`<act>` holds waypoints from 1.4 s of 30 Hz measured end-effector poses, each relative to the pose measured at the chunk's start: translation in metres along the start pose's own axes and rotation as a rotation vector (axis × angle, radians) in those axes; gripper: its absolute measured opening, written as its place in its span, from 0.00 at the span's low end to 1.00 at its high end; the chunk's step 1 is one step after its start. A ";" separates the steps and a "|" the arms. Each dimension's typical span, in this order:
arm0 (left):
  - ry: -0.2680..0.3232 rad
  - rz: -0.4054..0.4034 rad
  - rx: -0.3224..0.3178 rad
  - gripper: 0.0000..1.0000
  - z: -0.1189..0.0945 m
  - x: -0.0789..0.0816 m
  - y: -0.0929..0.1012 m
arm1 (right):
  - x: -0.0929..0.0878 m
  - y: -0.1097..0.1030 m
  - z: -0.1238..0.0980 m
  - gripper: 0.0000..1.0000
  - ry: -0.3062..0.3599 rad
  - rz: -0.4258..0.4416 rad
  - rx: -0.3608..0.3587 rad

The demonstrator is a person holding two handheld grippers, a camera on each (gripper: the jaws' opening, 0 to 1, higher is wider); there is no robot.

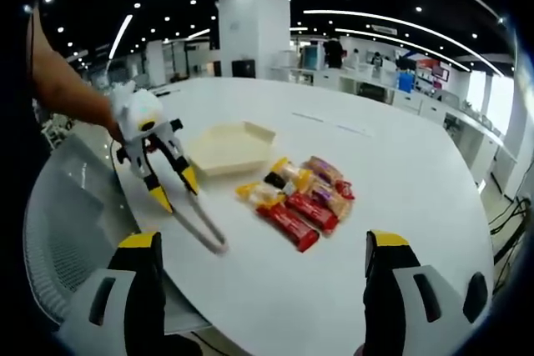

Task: Place the target food into the container with the food tongs after gripping and lifting it, then release it inside without dropping or visibly crushing the food.

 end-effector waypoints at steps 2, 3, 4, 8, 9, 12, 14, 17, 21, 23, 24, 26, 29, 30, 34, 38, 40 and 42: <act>-0.002 -0.006 -0.004 0.25 -0.001 0.000 -0.001 | 0.000 0.001 0.001 0.99 0.000 0.000 0.001; -0.002 -0.001 -0.005 0.24 -0.001 0.000 -0.001 | 0.001 0.001 0.001 0.99 0.000 0.001 0.001; -0.004 0.003 -0.005 0.21 -0.001 0.000 -0.002 | 0.001 0.001 0.002 0.99 0.001 0.000 0.002; -0.009 0.024 -0.005 0.15 0.000 0.001 -0.003 | 0.002 0.001 0.003 0.99 0.004 0.000 0.003; -0.010 0.029 -0.001 0.13 0.000 0.001 -0.003 | 0.003 0.001 0.003 0.99 0.005 0.001 0.004; -0.010 0.026 0.011 0.10 0.000 0.000 -0.004 | 0.002 0.000 0.003 0.99 0.006 0.001 0.005; -0.008 0.018 0.021 0.09 0.000 -0.001 -0.005 | 0.001 0.000 0.002 0.99 0.003 0.000 0.004; -0.002 0.019 0.030 0.09 -0.002 -0.001 -0.006 | 0.001 -0.001 0.001 0.99 0.000 -0.001 0.003; 0.036 0.000 0.021 0.08 -0.010 0.005 -0.009 | 0.001 0.000 -0.002 0.99 0.000 0.001 -0.001; 0.042 0.002 0.018 0.09 -0.014 0.008 -0.010 | 0.001 0.001 -0.003 0.99 0.000 -0.001 -0.004; 0.039 0.002 0.014 0.09 -0.016 0.008 -0.011 | 0.002 0.002 -0.004 0.99 -0.001 -0.003 -0.005; 0.033 0.009 0.008 0.08 -0.021 0.008 -0.012 | 0.002 0.003 -0.005 0.99 -0.001 -0.006 -0.006; 0.045 0.007 0.001 0.08 -0.030 0.010 -0.015 | 0.002 0.005 -0.007 0.99 -0.003 -0.008 0.001; 0.053 0.003 0.003 0.07 -0.033 0.011 -0.017 | 0.003 0.005 -0.007 0.99 0.001 -0.006 0.005; 0.092 -0.009 0.020 0.07 -0.052 0.020 -0.027 | 0.006 0.008 -0.010 0.99 0.001 -0.016 0.007; 0.114 -0.013 0.020 0.07 -0.071 0.029 -0.036 | 0.014 0.012 -0.012 0.96 0.020 -0.009 0.011; 0.123 -0.009 0.012 0.08 -0.079 0.035 -0.039 | 0.017 0.012 -0.012 0.96 0.025 -0.011 0.012; 0.134 -0.004 0.011 0.08 -0.093 0.045 -0.044 | 0.025 0.013 -0.011 0.97 0.035 -0.024 0.008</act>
Point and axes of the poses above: the point that each gripper's makers call its tool centre point, and the gripper's own axes: z roughly forward along the fingers, y roughly to its right, x roughly out of its top, the point moved 7 cm from there along -z, roughly backward along the fingers, and after that the axes turned 1 degree about -y, right-handed, at the moved point
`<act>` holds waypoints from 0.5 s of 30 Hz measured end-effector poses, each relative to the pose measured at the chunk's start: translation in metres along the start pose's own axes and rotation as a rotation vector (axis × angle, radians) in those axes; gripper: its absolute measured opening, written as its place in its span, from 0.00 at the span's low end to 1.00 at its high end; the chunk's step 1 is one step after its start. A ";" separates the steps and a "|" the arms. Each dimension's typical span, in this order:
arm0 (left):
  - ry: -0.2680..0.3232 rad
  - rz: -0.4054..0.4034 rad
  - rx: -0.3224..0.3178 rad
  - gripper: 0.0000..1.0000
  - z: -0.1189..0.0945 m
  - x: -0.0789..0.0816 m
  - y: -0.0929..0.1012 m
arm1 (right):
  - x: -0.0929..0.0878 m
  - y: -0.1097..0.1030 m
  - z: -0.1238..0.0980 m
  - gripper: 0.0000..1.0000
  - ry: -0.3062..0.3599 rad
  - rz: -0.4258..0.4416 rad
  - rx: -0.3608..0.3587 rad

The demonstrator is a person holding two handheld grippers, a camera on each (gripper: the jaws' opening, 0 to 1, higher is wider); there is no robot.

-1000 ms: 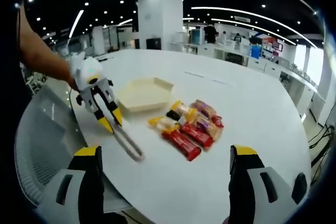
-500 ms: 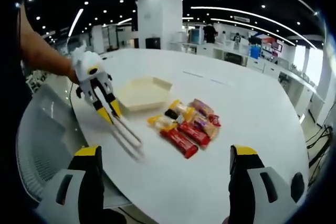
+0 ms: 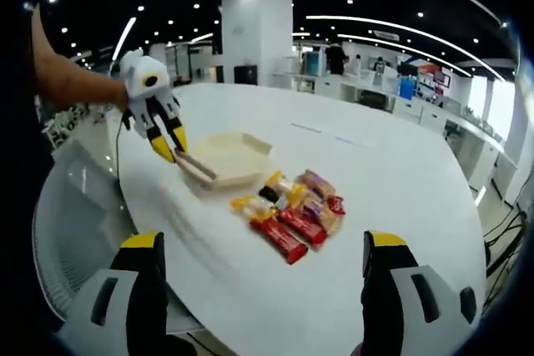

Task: Place the target food into the container with the food tongs after gripping and lifting it, then release it inside without dropping or visibly crushing the food.

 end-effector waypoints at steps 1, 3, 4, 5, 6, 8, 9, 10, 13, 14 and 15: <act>0.007 -0.001 -0.001 0.08 -0.004 0.003 -0.002 | 0.001 0.000 0.000 0.96 0.003 0.000 0.003; 0.018 0.000 -0.001 0.08 -0.012 0.011 -0.005 | 0.007 -0.001 0.001 0.95 0.014 -0.003 0.012; 0.020 0.003 0.001 0.08 -0.015 0.013 -0.006 | 0.009 -0.001 0.001 0.95 0.017 -0.008 0.016; 0.021 0.006 0.001 0.08 -0.019 0.016 -0.007 | 0.012 -0.002 0.002 0.94 0.020 -0.015 0.020; 0.024 0.009 0.001 0.08 -0.021 0.018 -0.007 | 0.014 -0.002 0.002 0.93 0.022 -0.018 0.024; 0.029 0.018 0.006 0.08 -0.027 0.023 -0.009 | 0.019 -0.004 0.003 0.93 0.025 -0.026 0.032; 0.029 0.026 0.010 0.08 -0.030 0.025 -0.010 | 0.022 -0.005 0.003 0.93 0.027 -0.032 0.039; 0.028 0.032 0.011 0.07 -0.032 0.027 -0.010 | 0.024 -0.005 0.003 0.92 0.028 -0.033 0.044; 0.026 0.049 0.005 0.07 -0.040 0.034 -0.011 | 0.036 -0.009 0.002 0.89 0.059 -0.012 0.074; 0.028 0.053 0.001 0.08 -0.042 0.037 -0.011 | 0.040 -0.010 0.002 0.87 0.062 -0.015 0.080; 0.033 0.055 -0.002 0.08 -0.044 0.039 -0.011 | 0.043 -0.012 0.002 0.84 0.061 -0.017 0.089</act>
Point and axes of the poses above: the point that each gripper's makers call its tool centre point, and the gripper's own axes: z roughly forward along the fingers, y roughly to its right, x roughly out of its top, the point moved 7 cm from there along -z, roughly backward along the fingers, and after that the axes turned 1 degree about -y, right-handed, at the moved point
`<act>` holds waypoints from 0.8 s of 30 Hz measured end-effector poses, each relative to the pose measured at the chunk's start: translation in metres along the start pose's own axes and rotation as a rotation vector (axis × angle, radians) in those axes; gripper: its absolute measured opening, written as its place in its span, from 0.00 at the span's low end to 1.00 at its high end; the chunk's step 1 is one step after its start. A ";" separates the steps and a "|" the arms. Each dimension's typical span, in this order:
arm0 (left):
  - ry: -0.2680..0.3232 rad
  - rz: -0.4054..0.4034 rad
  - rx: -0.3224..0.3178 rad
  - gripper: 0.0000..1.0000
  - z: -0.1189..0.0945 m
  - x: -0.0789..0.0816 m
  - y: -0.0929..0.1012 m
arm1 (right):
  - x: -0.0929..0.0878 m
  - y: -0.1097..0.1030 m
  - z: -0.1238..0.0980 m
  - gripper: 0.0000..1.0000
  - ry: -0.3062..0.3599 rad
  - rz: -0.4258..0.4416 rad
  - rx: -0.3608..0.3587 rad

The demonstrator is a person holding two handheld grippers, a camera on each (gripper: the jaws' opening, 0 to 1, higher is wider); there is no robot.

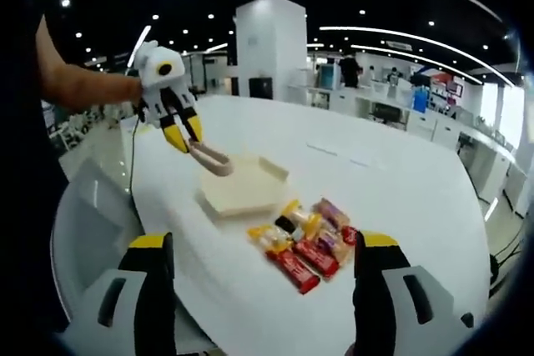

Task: Place the target food into the container with the food tongs after gripping and lifting it, then release it inside without dropping or visibly crushing the food.

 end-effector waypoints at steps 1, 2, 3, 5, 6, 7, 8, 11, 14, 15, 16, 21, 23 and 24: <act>0.010 0.004 -0.005 0.08 -0.003 0.004 0.001 | 0.006 -0.005 0.001 0.81 0.005 -0.004 0.031; 0.016 0.007 -0.008 0.08 -0.005 0.008 0.002 | 0.009 -0.008 0.002 0.78 0.007 -0.004 0.051; 0.026 0.013 -0.012 0.08 -0.007 0.012 0.004 | 0.015 -0.012 0.004 0.74 0.011 -0.001 0.073; 0.039 0.020 -0.016 0.09 -0.010 0.018 0.006 | 0.023 -0.016 0.007 0.72 0.024 -0.017 0.087; 0.046 0.021 -0.018 0.09 -0.011 0.021 0.007 | 0.028 -0.020 0.009 0.71 0.036 -0.020 0.100; 0.049 0.022 -0.019 0.09 -0.011 0.022 0.007 | 0.031 -0.022 0.011 0.70 0.042 -0.017 0.112; 0.060 0.023 -0.020 0.09 -0.012 0.025 0.007 | 0.034 -0.024 0.012 0.68 0.049 -0.014 0.125; 0.100 0.015 -0.027 0.09 -0.016 0.034 0.011 | 0.047 -0.033 0.018 0.66 0.079 -0.013 0.165; 0.127 0.014 -0.030 0.09 -0.020 0.041 0.013 | 0.058 -0.040 0.024 0.63 0.105 -0.019 0.195; 0.135 0.014 -0.033 0.09 -0.021 0.043 0.014 | 0.064 -0.043 0.026 0.61 0.122 -0.015 0.212; 0.141 0.013 -0.034 0.09 -0.021 0.044 0.014 | 0.068 -0.044 0.027 0.60 0.135 -0.012 0.223; 0.235 -0.044 -0.068 0.09 -0.027 0.054 0.019 | 0.090 -0.054 0.032 0.48 0.193 -0.006 0.295; 0.301 -0.079 -0.082 0.09 -0.032 0.061 0.020 | 0.099 -0.058 0.034 0.45 0.215 -0.004 0.317; 0.313 -0.084 -0.084 0.09 -0.034 0.062 0.020 | 0.102 -0.059 0.034 0.44 0.225 -0.004 0.328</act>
Point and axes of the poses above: the point that each gripper's makers call its tool centre point, and the gripper's own axes: z roughly forward along the fingers, y roughly to its right, x roughly out of its top, the point moved 7 cm from there along -z, roughly backward along the fingers, and after that the axes turned 1 degree about -y, right-handed, at the moved point
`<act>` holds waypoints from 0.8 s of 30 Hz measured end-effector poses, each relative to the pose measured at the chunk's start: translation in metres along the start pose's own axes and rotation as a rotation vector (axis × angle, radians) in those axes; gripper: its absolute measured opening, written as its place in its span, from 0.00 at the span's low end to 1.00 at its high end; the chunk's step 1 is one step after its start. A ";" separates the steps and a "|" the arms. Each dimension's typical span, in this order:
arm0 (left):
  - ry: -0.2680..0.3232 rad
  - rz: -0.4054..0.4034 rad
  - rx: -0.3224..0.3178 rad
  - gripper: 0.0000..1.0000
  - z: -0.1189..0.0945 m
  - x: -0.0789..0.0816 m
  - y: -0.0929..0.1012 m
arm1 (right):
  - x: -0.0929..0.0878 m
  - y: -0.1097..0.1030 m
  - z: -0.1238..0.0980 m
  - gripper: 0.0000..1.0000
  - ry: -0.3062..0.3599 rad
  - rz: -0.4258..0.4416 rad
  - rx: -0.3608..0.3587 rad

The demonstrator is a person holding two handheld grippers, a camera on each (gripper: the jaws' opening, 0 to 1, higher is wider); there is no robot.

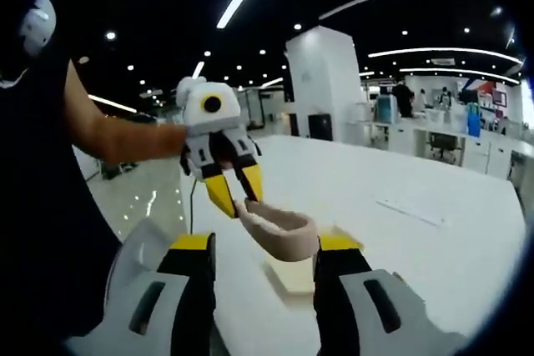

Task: Place the target food into the container with the food tongs after gripping and lifting it, then release it inside without dropping or visibly crushing the food.

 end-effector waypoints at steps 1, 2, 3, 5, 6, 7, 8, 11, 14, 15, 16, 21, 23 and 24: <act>0.003 0.001 0.003 0.09 -0.002 0.001 -0.001 | 0.003 -0.001 0.001 0.43 0.006 -0.001 0.010; 0.007 0.002 0.006 0.09 -0.004 0.002 -0.001 | 0.006 -0.002 0.003 0.41 0.013 -0.003 0.020; 0.011 0.001 0.005 0.09 -0.005 0.003 -0.001 | 0.008 -0.002 0.005 0.40 0.015 -0.006 0.025; 0.013 0.002 0.000 0.09 -0.006 0.005 0.000 | 0.011 -0.004 0.008 0.37 0.019 -0.008 0.043; 0.007 0.007 0.000 0.09 -0.006 0.005 0.000 | 0.013 -0.005 0.009 0.35 0.024 -0.011 0.056; -0.002 0.010 -0.002 0.09 -0.007 0.004 0.000 | 0.014 -0.006 0.010 0.34 0.027 -0.009 0.066; -0.009 0.011 -0.007 0.09 -0.007 0.003 0.001 | 0.016 -0.007 0.010 0.32 0.031 -0.009 0.075; -0.001 -0.001 -0.023 0.09 -0.009 0.002 0.004 | 0.019 -0.010 0.012 0.29 0.042 -0.003 0.101; 0.013 -0.013 -0.035 0.10 -0.011 0.006 0.008 | 0.021 -0.012 0.014 0.25 0.056 0.002 0.119; 0.022 -0.017 -0.041 0.10 -0.011 0.007 0.009 | 0.023 -0.013 0.015 0.24 0.073 0.009 0.129; 0.025 -0.020 -0.046 0.10 -0.011 0.008 0.010 | 0.025 -0.014 0.015 0.24 0.087 0.016 0.139; 0.032 -0.024 -0.059 0.10 -0.011 0.011 0.014 | 0.029 -0.017 0.018 0.20 0.095 0.012 0.167; 0.036 -0.029 -0.063 0.10 -0.011 0.012 0.015 | 0.030 -0.019 0.019 0.20 0.096 0.014 0.182; 0.035 -0.032 -0.066 0.11 -0.011 0.012 0.016 | 0.031 -0.020 0.019 0.20 0.096 0.025 0.194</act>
Point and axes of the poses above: the point that each gripper's makers call its tool centre point, and the gripper's own axes: z roughly forward along the fingers, y roughly to its right, x roughly out of its top, the point moved 7 cm from there along -z, roughly backward along the fingers, and after that the axes turned 1 degree about -y, right-handed, at the moved point
